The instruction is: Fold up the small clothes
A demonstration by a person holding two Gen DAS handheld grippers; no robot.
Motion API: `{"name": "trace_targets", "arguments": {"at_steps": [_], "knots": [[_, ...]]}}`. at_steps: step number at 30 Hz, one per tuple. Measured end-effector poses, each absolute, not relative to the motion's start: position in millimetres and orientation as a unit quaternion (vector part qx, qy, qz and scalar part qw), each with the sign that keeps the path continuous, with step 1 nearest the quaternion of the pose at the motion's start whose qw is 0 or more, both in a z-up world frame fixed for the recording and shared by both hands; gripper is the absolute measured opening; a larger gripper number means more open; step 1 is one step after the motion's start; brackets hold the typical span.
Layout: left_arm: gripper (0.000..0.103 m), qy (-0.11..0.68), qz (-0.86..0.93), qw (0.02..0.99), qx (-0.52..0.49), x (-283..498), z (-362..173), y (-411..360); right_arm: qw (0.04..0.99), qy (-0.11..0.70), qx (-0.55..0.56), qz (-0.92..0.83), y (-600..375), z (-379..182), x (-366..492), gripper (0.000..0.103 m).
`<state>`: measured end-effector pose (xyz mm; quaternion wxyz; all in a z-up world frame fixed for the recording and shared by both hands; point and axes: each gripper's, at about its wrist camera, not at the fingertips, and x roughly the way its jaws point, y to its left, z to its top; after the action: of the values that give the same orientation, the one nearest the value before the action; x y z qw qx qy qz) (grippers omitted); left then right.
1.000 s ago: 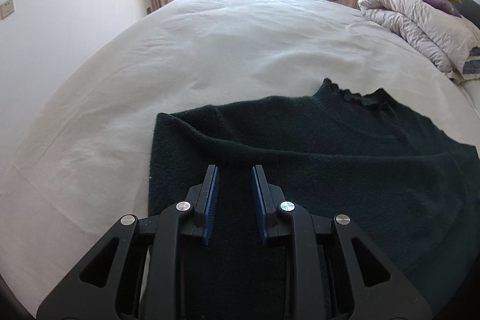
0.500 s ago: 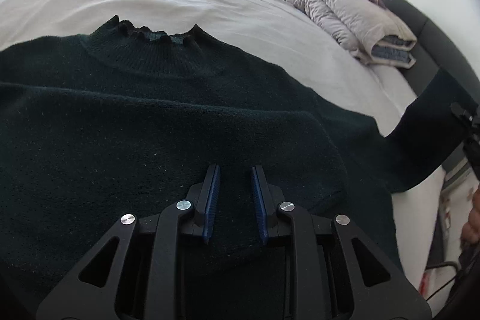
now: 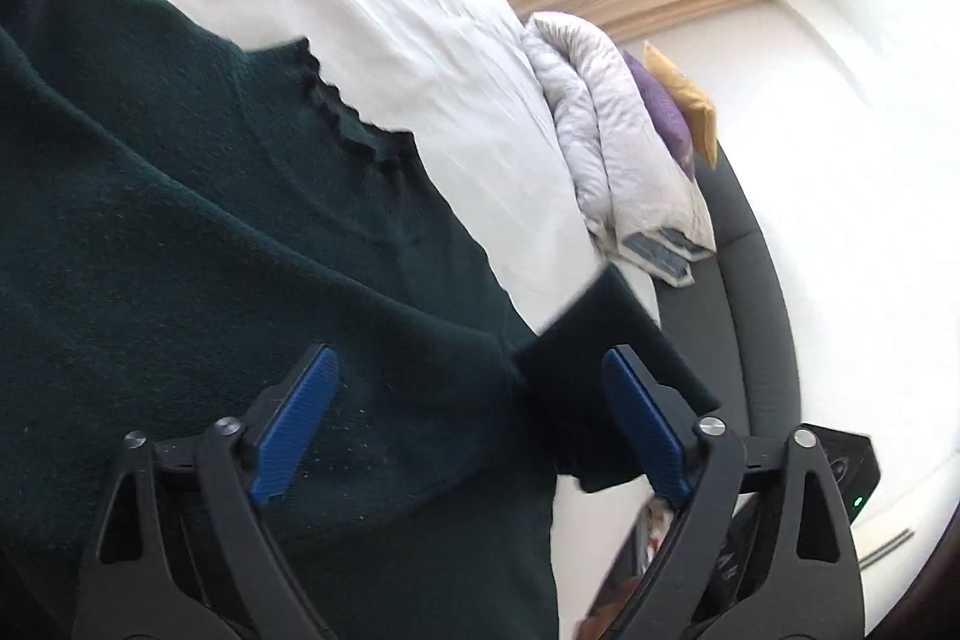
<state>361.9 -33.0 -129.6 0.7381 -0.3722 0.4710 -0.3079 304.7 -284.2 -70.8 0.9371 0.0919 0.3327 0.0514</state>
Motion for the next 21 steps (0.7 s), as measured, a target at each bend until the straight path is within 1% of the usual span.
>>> {"name": "trace_targets", "arguments": {"at_steps": [2,6,7,8,9,10,11,12,13,15,21], "knots": [[0.091,0.485,-0.307,0.741,-0.347,366,-128,-31,0.932,0.345,0.087,0.063,-270,-87,309,0.015],[0.091,0.503,-0.3,0.736,-0.34,363,-137,-37,0.915,0.385,0.087,0.079,-257,-128,320,0.025],[0.091,0.508,-0.299,0.735,-0.334,361,-140,-41,0.91,0.396,0.094,0.08,-258,-136,321,0.026],[0.091,0.512,-0.298,0.738,-0.325,360,-142,-48,0.907,0.4,0.101,0.082,-263,-140,321,0.03],[0.091,0.517,-0.296,0.74,-0.313,360,-142,-53,0.906,0.399,0.111,0.087,-268,-141,319,0.035],[0.091,0.521,-0.297,0.741,-0.302,361,-142,-57,0.907,0.394,0.119,0.091,-273,-138,315,0.046],[0.091,0.524,-0.297,0.742,-0.295,360,-142,-60,0.909,0.389,0.123,0.09,-278,-135,310,0.054],[0.091,0.527,-0.296,0.742,-0.291,361,-144,-63,0.912,0.382,0.122,0.084,-283,-130,303,0.065],[0.091,0.529,-0.293,0.742,-0.289,361,-147,-65,0.917,0.37,0.123,0.079,-290,-126,293,0.07],[0.091,0.533,-0.286,0.745,-0.281,360,-147,-71,0.919,0.362,0.137,0.077,-304,-121,280,0.074],[0.089,0.551,-0.272,0.751,-0.241,354,-146,-96,0.9,0.366,0.225,0.076,-349,-118,232,0.074]]}}
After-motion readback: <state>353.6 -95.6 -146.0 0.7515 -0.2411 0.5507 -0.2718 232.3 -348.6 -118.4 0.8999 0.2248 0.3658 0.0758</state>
